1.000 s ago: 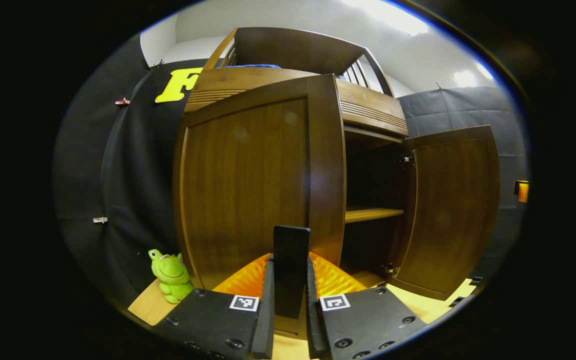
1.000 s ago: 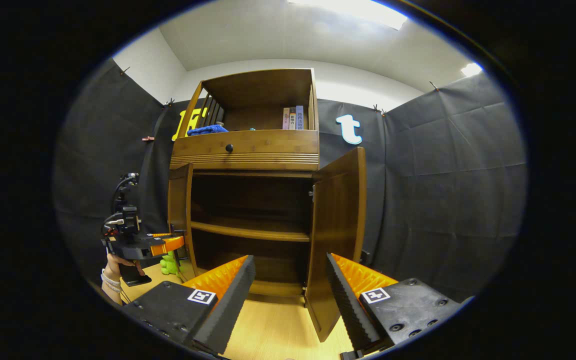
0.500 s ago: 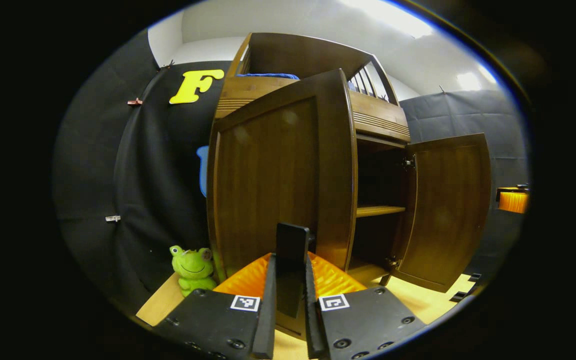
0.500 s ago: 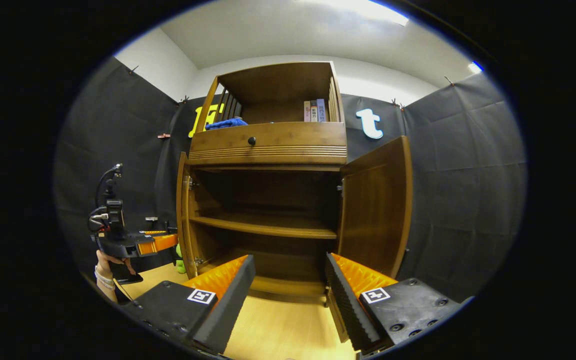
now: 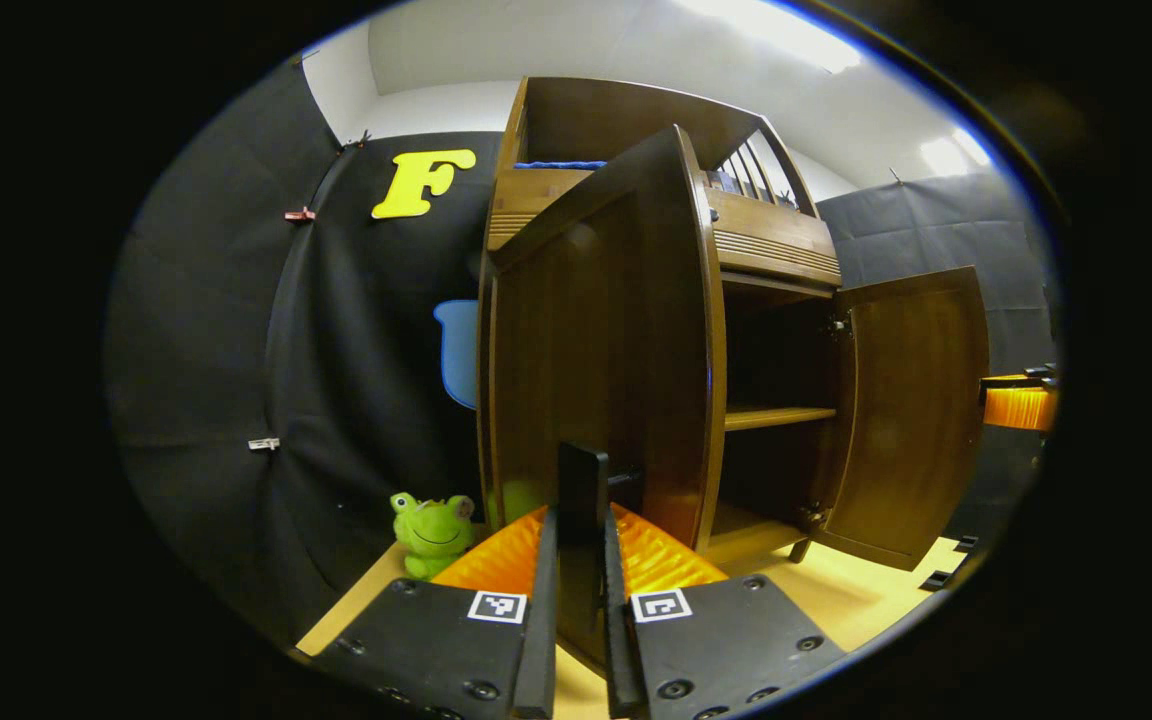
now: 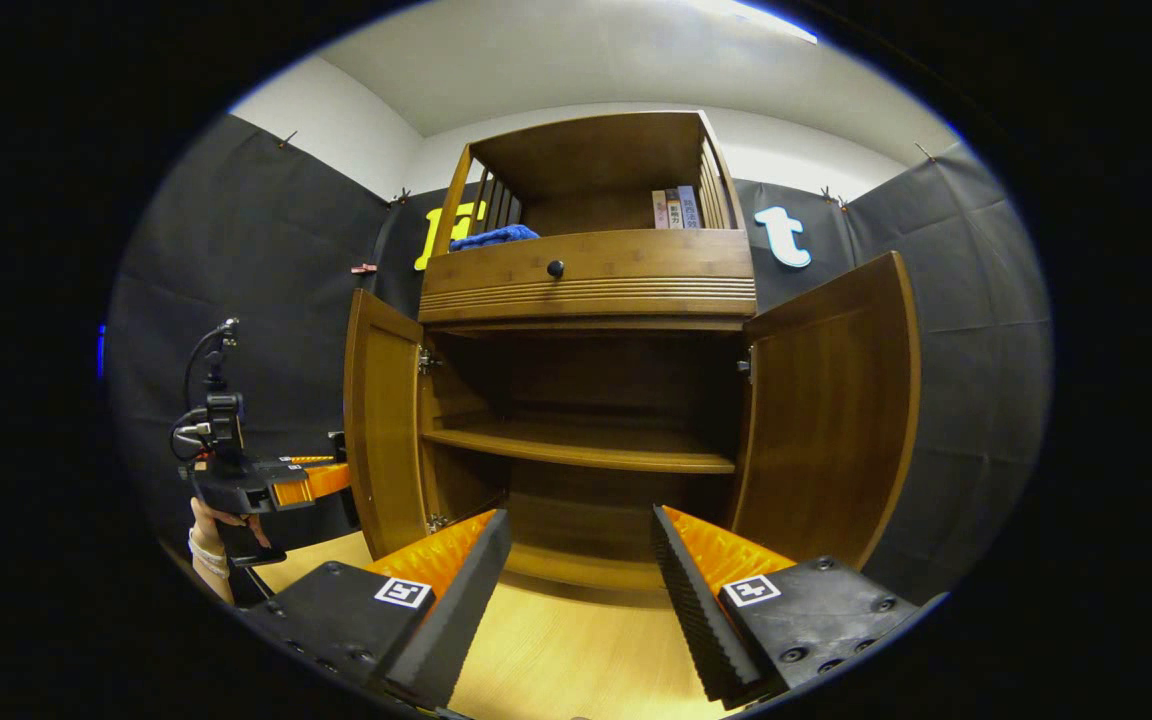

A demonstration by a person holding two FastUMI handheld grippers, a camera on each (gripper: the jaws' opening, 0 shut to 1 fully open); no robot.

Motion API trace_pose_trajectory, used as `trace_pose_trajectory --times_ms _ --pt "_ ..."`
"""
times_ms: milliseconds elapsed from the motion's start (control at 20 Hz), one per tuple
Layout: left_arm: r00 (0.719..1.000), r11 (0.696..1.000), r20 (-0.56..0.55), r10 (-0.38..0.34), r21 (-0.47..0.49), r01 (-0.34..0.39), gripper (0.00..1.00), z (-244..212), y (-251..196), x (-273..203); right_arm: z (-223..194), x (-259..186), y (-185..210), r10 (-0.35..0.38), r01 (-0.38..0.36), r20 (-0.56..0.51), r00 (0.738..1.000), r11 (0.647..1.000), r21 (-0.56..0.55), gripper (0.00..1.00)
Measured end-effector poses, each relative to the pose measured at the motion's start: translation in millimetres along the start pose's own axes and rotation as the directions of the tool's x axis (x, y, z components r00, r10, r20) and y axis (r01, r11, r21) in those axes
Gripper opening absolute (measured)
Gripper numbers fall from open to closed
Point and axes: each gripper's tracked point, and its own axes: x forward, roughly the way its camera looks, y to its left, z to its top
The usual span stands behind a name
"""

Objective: Open the right door of the double-door shoe cabinet with the right hand, and open the left door with the left hand.

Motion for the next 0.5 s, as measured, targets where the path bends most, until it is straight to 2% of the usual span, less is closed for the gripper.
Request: trace_pose_trajectory --times_ms 300,500 --pt "0.997 0.997 -0.014 0.072 0.016 -0.071 0.2 -4.9 30.9 -12.9 -3.4 13.7 17.5 0.042 -0.042 -0.006 0.999 0.999 0.018 0.9" --pt "0.989 0.988 0.018 0.15 0.032 -0.15 0.19 3.8 57.0 -28.5 -4.4 19.3 29.7 0.066 -0.066 -0.005 0.998 0.998 0.019 0.9"
